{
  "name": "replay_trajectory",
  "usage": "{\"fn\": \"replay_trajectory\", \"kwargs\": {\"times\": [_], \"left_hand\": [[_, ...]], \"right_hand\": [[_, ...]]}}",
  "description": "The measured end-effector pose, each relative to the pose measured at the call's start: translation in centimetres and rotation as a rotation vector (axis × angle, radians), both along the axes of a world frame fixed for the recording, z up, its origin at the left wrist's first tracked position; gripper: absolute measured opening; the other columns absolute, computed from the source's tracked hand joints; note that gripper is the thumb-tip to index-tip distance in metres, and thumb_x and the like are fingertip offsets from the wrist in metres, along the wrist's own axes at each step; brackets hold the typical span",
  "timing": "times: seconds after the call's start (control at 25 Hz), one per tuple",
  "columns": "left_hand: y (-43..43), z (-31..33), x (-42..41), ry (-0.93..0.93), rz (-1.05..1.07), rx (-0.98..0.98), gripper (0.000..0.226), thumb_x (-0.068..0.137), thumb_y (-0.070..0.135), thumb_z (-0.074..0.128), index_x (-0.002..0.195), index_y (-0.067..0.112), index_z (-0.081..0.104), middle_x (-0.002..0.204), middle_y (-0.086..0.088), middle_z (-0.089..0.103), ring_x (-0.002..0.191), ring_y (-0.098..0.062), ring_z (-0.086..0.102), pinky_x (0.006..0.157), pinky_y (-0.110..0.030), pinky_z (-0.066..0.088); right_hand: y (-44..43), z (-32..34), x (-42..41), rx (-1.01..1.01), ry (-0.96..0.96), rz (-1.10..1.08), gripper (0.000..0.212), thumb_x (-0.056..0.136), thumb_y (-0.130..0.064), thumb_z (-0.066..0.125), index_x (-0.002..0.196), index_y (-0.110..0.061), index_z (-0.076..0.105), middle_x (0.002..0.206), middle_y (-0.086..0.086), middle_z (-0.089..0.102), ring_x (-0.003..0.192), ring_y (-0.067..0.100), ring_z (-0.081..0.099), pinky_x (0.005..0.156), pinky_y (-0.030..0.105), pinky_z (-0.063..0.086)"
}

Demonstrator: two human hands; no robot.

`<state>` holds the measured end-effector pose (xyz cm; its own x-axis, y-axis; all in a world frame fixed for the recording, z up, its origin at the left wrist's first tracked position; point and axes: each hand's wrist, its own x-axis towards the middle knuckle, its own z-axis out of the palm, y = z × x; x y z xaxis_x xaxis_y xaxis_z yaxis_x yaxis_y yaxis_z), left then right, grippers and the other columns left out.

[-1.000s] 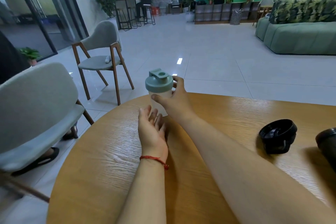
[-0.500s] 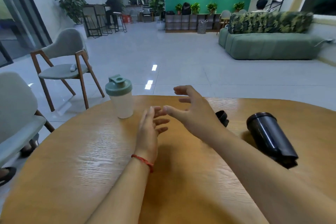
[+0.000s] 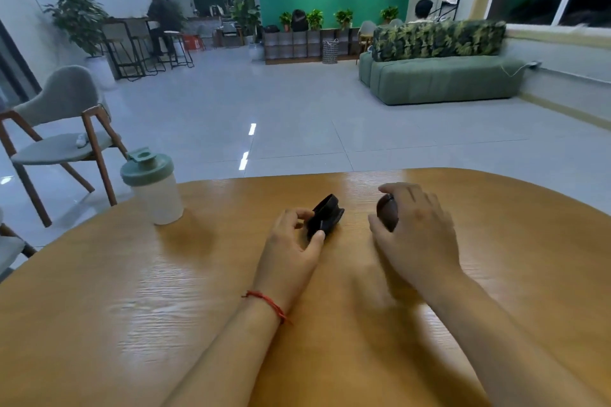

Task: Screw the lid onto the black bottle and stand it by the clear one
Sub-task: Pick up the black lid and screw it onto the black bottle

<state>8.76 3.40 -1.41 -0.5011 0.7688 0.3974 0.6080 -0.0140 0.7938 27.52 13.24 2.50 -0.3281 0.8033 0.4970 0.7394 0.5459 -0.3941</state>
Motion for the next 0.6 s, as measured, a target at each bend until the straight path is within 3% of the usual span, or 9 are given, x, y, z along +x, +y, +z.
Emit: {"fn": "replay_trajectory", "kwargs": {"times": [0.08,0.2,0.28,0.44,0.6], "left_hand": [[1.5,-0.5,0.9,0.1,0.038,-0.046,0.048,0.088,0.035,0.081,0.131,0.028,0.06,0.129,0.01,0.059,0.121,-0.009,0.055,0.093,-0.014,0.044],[3.1,-1.3,1.5,0.233,0.084,-0.218,0.085,0.083,0.05,0.081,0.156,0.034,0.04,0.159,0.003,0.044,0.141,-0.02,0.045,0.11,-0.037,0.05],[3.5,-1.9,1.0,0.358,0.107,-0.31,0.095,0.087,0.046,0.08,0.165,0.041,0.026,0.171,-0.002,0.031,0.148,-0.026,0.04,0.112,-0.045,0.051],[3.9,-2.8,0.0,0.368,0.065,-0.183,0.083,0.094,0.019,0.078,0.16,0.045,0.035,0.16,-0.004,0.043,0.134,-0.027,0.054,0.099,-0.046,0.06],[3.9,-2.5,0.0,0.267,0.042,-0.058,0.064,0.099,0.01,0.072,0.153,0.037,0.049,0.143,0.003,0.057,0.126,-0.018,0.06,0.102,-0.036,0.057]], "right_hand": [[0.5,-0.7,1.2,0.005,-0.024,-0.098,0.051,0.085,-0.039,0.079,0.132,-0.023,0.069,0.13,0.003,0.071,0.117,0.036,0.064,0.089,0.048,0.053],[0.9,-1.7,2.5,-0.094,-0.024,-0.188,0.068,0.086,-0.055,0.074,0.145,-0.024,0.059,0.142,0.003,0.063,0.126,0.036,0.059,0.088,0.048,0.055],[1.3,-2.0,2.9,-0.212,-0.049,-0.207,0.081,0.089,-0.066,0.067,0.157,-0.028,0.045,0.153,0.002,0.055,0.134,0.033,0.055,0.087,0.046,0.054],[1.5,-2.1,3.0,-0.297,-0.046,-0.167,0.086,0.088,-0.069,0.066,0.16,-0.034,0.036,0.147,0.001,0.059,0.127,0.031,0.061,0.077,0.04,0.045],[1.2,-2.2,2.8,-0.257,0.042,-0.085,0.078,0.09,-0.061,0.072,0.157,-0.037,0.04,0.142,-0.005,0.064,0.122,0.027,0.063,0.078,0.037,0.042]]}}
